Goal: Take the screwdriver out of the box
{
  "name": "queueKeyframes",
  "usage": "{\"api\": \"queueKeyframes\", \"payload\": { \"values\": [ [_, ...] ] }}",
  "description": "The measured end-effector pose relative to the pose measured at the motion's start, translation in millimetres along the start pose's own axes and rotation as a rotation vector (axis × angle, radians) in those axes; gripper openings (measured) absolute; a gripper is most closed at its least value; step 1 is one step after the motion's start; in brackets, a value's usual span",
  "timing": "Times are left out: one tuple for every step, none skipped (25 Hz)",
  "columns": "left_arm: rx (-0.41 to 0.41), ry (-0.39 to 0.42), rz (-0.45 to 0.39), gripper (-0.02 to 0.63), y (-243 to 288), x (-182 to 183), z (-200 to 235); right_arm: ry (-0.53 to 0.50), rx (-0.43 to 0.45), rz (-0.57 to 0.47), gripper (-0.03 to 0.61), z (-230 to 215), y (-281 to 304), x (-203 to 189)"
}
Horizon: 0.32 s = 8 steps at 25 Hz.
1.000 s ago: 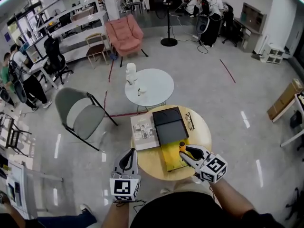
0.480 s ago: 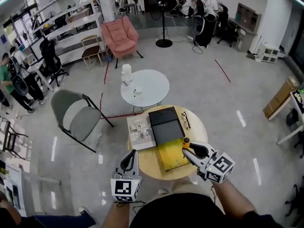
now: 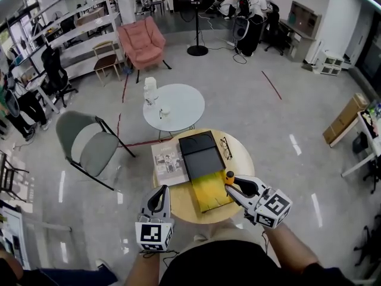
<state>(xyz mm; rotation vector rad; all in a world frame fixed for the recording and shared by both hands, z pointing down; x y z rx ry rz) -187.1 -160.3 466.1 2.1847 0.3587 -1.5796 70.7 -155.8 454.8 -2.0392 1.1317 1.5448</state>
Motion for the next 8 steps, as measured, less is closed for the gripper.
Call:
{"api": "queueKeyframes", "payload": {
  "values": [
    [-0.003,0.003,0.001,0.014,1.6,-0.4,0.3,0.002,-0.001,-0.001,0.118,-1.8,1.0,0.4],
    [-0.005,0.005,0.006,0.014,3.2,-1.1,0.6,0.006,-0.001,-0.003,0.118,-3.8,2.1,0.8],
    [-0.007,0.004,0.013,0.014,4.9,-2.1,0.7,0.011,0.0,-0.006,0.118,-5.8,3.3,1.5],
    [-0.007,0.001,0.019,0.014,6.6,-3.2,0.7,0.015,0.001,-0.008,0.118,-7.7,4.5,2.5],
    [-0.008,-0.001,0.023,0.014,8.3,-4.3,0.5,0.016,0.002,-0.009,0.118,-9.3,5.8,3.5],
    [-0.01,-0.003,0.024,0.014,10.1,-5.1,0.3,0.016,0.004,-0.008,0.118,-10.7,7.2,4.4],
    [-0.012,-0.003,0.026,0.014,11.8,-5.8,0.1,0.015,0.005,-0.006,0.118,-11.9,8.7,5.3],
    [-0.013,-0.003,0.027,0.014,13.5,-6.3,0.0,0.014,0.007,-0.004,0.118,-13.1,10.3,6.1]
  ]
}}
Point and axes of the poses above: the fingertips, and each gripper's own axes: y forward along the fingers, z to its left, x out of its top, the point moved 6 cm from there along -y, backward along the fingers, and after that the axes turned 12 degrees about y, right-handed, at the moved point
